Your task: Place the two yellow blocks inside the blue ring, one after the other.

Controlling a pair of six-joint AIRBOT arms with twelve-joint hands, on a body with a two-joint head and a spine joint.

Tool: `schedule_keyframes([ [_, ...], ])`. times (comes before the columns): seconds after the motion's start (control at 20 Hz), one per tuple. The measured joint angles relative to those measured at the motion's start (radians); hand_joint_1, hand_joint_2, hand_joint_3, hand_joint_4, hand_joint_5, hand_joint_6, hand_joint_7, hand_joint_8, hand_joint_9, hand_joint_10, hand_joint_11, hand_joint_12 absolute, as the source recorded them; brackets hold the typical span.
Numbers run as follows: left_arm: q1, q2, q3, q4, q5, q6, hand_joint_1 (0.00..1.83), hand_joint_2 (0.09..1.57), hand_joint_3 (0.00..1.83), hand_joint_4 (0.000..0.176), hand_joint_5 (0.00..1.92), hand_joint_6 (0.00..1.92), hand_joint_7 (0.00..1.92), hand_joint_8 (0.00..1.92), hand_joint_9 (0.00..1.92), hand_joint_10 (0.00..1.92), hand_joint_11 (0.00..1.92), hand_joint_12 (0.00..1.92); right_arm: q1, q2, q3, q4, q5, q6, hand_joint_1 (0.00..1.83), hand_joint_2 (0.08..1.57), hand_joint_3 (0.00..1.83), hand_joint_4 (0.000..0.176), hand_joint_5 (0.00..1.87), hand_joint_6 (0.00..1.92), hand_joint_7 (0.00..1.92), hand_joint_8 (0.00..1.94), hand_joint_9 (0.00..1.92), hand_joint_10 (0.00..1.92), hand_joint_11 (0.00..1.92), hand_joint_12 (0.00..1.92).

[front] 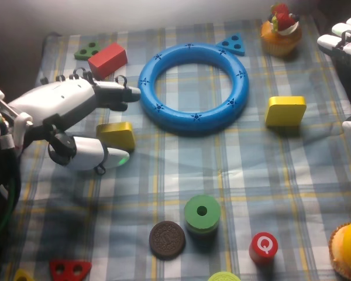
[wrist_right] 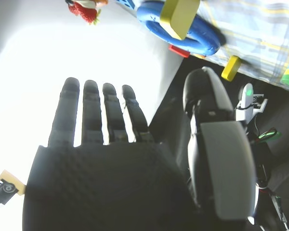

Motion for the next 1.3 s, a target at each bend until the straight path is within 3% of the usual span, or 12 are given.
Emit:
schedule_keyframes([
  [0.15,-0.008,-0.016,0.017,-0.049,0.024,0.051,0.96,1.11,0.0,0.0,0.65,0.04,0.81,0.04,0.68,0.08,0.0,0.94,0.0,0.0,0.0,0.003,0.0,0.001,0.47,1.28,0.01,0.0,0.0,0.0,0.0,0.0,0.0,0.0,0.0,0.0],
  [0.2,-0.011,-0.018,0.02,-0.053,0.024,0.055,1.19,1.08,0.0,0.0,0.92,0.66,1.08,0.69,0.94,0.43,0.05,1.48,0.0,0.0,0.0,0.003,0.001,0.002,0.45,1.28,0.01,0.0,0.0,0.0,0.0,0.0,0.0,0.0,0.0,0.0],
  [0.25,-0.011,-0.022,0.023,-0.056,0.024,0.055,1.26,1.08,0.0,0.0,1.07,0.55,1.06,1.06,1.0,0.99,0.25,1.78,-0.003,-0.001,0.0,0.003,0.002,0.003,0.44,1.28,0.01,0.0,0.0,0.0,0.0,0.0,0.0,0.0,0.0,0.0],
  [0.3,-0.011,-0.022,0.023,-0.057,0.023,0.055,1.2,1.06,0.0,0.0,1.1,0.72,1.08,1.49,0.99,1.66,0.55,1.89,-0.003,-0.001,0.0,0.004,0.002,0.003,0.44,1.28,0.01,0.001,0.0,0.0,0.0,0.0,0.0,0.0,0.0,0.0],
  [0.35,-0.012,-0.022,0.023,-0.058,0.021,0.057,1.18,1.07,0.0,0.0,1.06,0.83,1.07,1.51,0.97,1.77,0.61,1.92,-0.004,-0.001,0.0,0.007,0.001,0.004,0.42,1.29,0.01,0.0,0.0,0.0,0.0,0.0,0.0,0.0,0.0,0.0],
  [0.5,-0.038,-0.016,0.001,-0.034,0.006,0.055,1.16,1.13,0.0,0.0,0.95,1.01,1.01,1.58,0.9,1.85,0.52,1.92,-0.008,-0.002,0.0,0.01,0.004,0.004,0.41,1.29,0.01,0.001,0.0,0.0,0.0,0.0,0.0,0.0,0.0,0.0],
  [0.7,-0.086,-0.008,-0.003,0.016,-0.027,0.044,1.17,1.1,0.0,0.0,1.02,0.92,1.05,1.92,1.05,1.92,0.79,1.92,-0.009,-0.003,0.0,0.014,0.004,0.005,0.41,1.29,0.0,0.007,0.0,0.0,0.0,0.0,0.0,0.0,0.0,0.0],
  [0.85,-0.149,-0.034,0.026,0.045,-0.011,0.042,1.14,1.15,0.0,0.0,0.91,1.09,1.0,1.82,0.93,1.92,0.51,1.92,-0.009,-0.003,0.0,0.014,0.004,0.007,0.43,1.29,0.0,0.004,0.0,0.0,0.0,0.0,0.0,0.0,0.0,0.0],
  [0.95,-0.204,-0.076,0.071,0.054,0.025,0.039,1.14,1.14,0.0,0.0,0.92,1.07,0.97,1.53,0.89,1.77,0.44,1.92,-0.009,-0.003,0.0,0.011,0.005,0.008,0.41,1.28,0.0,0.01,0.0,0.0,0.0,0.0,0.0,0.0,0.0,0.0],
  [1.1,-0.272,-0.134,0.126,0.069,0.095,0.041,1.14,1.14,0.0,0.0,0.93,1.06,1.0,1.83,0.96,1.92,0.56,1.92,-0.009,-0.003,0.0,0.014,0.006,0.008,0.44,1.28,0.0,0.009,0.0,0.0,0.0,0.0,0.0,0.0,0.0,0.0],
  [1.2,-0.276,-0.136,0.122,0.074,0.107,0.043,1.24,1.16,0.0,0.0,0.84,0.99,0.96,1.33,0.87,1.56,0.3,1.92,-0.009,-0.003,0.0,0.014,0.006,0.008,0.49,1.27,0.0,0.016,0.0,0.0,0.0,0.0,0.0,0.0,0.0,0.0],
  [1.3,-0.262,-0.131,0.111,0.075,0.108,0.045,1.16,1.16,0.0,0.0,0.89,1.08,1.03,1.37,0.91,1.64,0.32,1.92,-0.009,-0.003,0.001,0.014,0.006,0.008,0.49,1.28,0.0,0.0,0.0,0.0,0.0,0.0,0.0,0.0,0.0,0.0],
])
